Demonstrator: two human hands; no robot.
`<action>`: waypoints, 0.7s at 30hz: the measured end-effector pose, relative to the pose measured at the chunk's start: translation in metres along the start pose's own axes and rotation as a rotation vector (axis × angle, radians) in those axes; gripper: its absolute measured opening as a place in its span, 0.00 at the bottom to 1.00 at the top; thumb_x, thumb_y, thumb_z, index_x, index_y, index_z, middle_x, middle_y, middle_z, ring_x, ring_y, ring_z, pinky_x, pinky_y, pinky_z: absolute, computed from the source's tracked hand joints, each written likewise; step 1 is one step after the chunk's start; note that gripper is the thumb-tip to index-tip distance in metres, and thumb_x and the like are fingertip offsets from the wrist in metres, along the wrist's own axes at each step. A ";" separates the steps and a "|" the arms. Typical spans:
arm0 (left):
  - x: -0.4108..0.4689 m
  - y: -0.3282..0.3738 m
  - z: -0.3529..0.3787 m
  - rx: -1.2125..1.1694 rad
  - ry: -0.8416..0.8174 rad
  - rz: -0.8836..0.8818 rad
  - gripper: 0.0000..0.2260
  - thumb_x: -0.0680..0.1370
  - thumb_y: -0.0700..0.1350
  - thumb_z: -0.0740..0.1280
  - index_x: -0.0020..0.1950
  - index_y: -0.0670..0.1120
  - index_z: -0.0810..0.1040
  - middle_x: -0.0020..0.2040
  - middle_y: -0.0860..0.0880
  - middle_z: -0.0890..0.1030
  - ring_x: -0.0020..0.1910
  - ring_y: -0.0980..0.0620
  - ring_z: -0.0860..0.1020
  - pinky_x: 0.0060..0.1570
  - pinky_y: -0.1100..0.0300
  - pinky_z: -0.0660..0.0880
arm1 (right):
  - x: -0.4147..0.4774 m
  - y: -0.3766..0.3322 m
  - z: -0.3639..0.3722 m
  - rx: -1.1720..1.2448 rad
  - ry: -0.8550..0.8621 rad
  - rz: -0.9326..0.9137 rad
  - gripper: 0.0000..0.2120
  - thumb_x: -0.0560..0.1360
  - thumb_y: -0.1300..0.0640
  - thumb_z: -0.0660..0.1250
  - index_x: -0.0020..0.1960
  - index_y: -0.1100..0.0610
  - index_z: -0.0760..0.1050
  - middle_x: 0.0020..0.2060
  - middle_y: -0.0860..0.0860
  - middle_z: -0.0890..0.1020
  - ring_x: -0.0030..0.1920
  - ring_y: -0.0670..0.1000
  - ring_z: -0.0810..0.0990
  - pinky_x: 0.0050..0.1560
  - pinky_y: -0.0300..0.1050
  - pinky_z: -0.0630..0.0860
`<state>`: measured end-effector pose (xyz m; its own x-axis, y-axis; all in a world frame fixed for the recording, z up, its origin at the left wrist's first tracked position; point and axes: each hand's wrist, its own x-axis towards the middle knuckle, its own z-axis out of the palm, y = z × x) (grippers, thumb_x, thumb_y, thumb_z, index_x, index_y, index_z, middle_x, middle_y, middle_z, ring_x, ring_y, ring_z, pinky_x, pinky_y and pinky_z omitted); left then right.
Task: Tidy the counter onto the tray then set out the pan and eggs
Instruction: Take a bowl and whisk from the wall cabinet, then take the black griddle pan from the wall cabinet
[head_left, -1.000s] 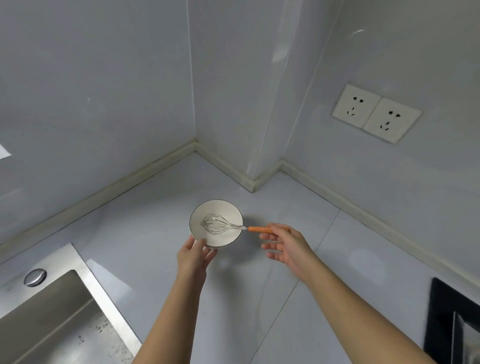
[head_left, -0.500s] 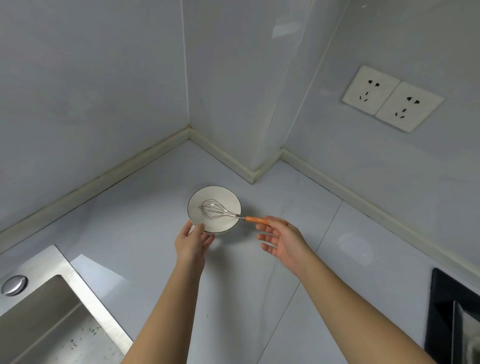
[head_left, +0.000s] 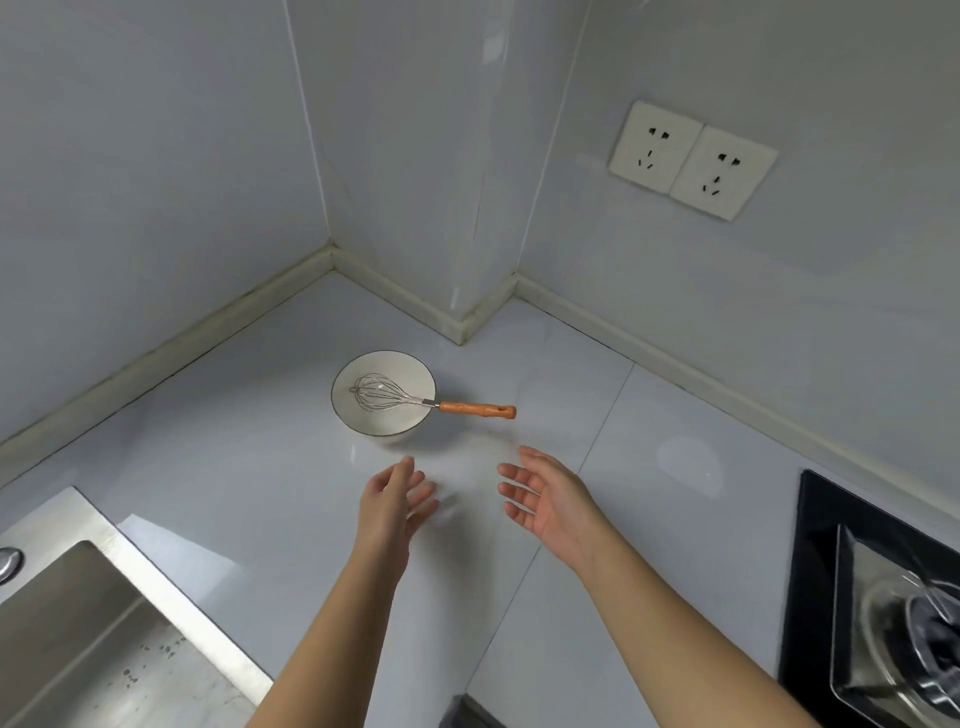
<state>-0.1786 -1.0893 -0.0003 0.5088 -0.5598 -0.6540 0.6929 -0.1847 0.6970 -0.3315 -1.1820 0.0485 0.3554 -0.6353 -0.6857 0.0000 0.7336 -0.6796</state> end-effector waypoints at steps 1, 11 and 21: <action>-0.012 -0.004 0.005 0.035 -0.032 -0.002 0.12 0.80 0.47 0.65 0.58 0.40 0.73 0.53 0.42 0.79 0.52 0.43 0.81 0.52 0.50 0.78 | -0.010 0.001 -0.009 -0.003 0.004 -0.012 0.07 0.78 0.57 0.65 0.56 0.54 0.74 0.44 0.54 0.84 0.39 0.53 0.82 0.38 0.44 0.76; -0.173 -0.065 0.077 0.393 -0.412 0.210 0.08 0.79 0.44 0.65 0.55 0.42 0.78 0.50 0.43 0.83 0.48 0.46 0.82 0.46 0.55 0.78 | -0.181 0.016 -0.138 -0.243 0.068 -0.298 0.08 0.79 0.59 0.62 0.57 0.55 0.76 0.43 0.53 0.84 0.38 0.51 0.81 0.37 0.42 0.76; -0.416 -0.211 0.165 0.475 -0.884 0.318 0.05 0.79 0.43 0.65 0.52 0.44 0.78 0.45 0.47 0.84 0.46 0.49 0.82 0.49 0.54 0.79 | -0.436 0.080 -0.334 0.023 0.380 -0.629 0.08 0.79 0.60 0.63 0.57 0.57 0.77 0.43 0.56 0.84 0.40 0.53 0.81 0.41 0.46 0.77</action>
<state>-0.6209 -0.9510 0.1736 -0.0540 -0.9928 -0.1069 0.2237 -0.1164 0.9677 -0.7989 -0.9271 0.2053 -0.0669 -0.9745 -0.2141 0.1185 0.2053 -0.9715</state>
